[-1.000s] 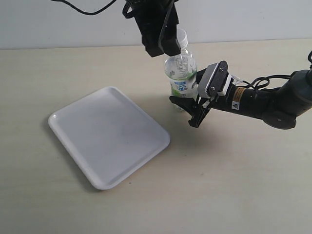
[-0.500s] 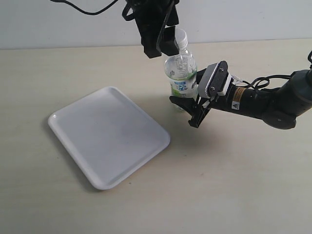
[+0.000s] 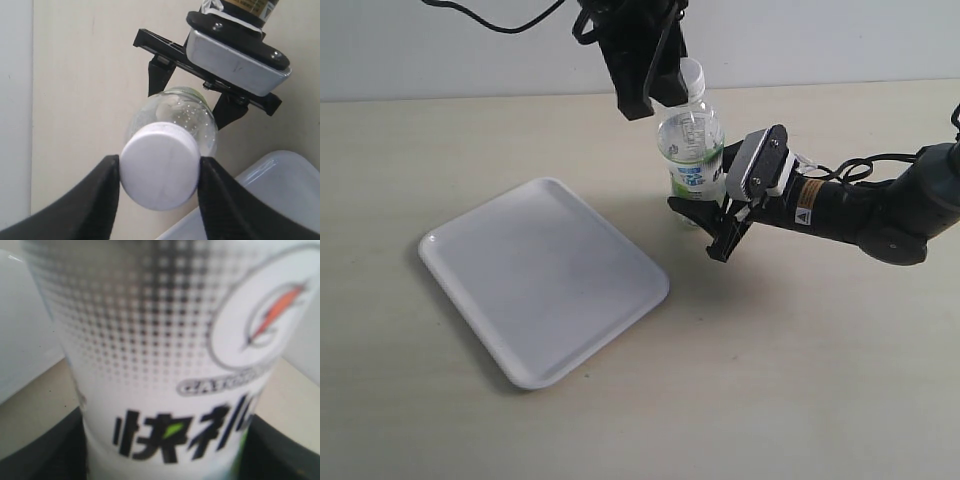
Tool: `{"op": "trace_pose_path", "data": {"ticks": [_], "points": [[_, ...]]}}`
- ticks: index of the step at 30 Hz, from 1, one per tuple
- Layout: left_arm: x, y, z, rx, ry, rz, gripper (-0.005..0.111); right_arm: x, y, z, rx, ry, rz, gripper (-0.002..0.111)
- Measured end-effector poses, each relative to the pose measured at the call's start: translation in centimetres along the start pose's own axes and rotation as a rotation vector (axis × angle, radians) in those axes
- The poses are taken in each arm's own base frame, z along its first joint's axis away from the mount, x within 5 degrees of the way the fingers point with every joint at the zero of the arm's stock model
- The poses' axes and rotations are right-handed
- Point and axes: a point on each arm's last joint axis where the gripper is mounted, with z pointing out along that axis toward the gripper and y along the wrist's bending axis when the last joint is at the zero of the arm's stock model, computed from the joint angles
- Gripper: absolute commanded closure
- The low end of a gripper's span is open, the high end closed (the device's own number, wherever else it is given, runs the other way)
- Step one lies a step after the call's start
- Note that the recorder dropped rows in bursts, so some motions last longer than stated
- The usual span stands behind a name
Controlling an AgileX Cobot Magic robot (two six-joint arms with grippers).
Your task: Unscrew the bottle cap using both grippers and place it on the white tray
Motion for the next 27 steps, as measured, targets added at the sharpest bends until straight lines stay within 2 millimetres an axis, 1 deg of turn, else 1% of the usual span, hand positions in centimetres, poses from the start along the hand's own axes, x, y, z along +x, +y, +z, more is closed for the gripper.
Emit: {"op": "trace_pose_path", "data": {"ticks": [6, 16, 27], "points": [[0.0, 0.0, 0.0, 0.0, 0.0, -0.112, 0.107, 0.0, 0.0, 0.0, 0.0, 0.0, 0.0, 0.108], [0.0, 0.0, 0.0, 0.0, 0.0, -0.392, 0.107, 0.02, -0.07, 0.0, 0.007, 0.002, 0.004, 0.108], [0.04, -0.07, -0.09, 0.005, 0.007, -0.54, 0.107, 0.02, -0.07, 0.0, 0.007, 0.002, 0.002, 0.108]]}}
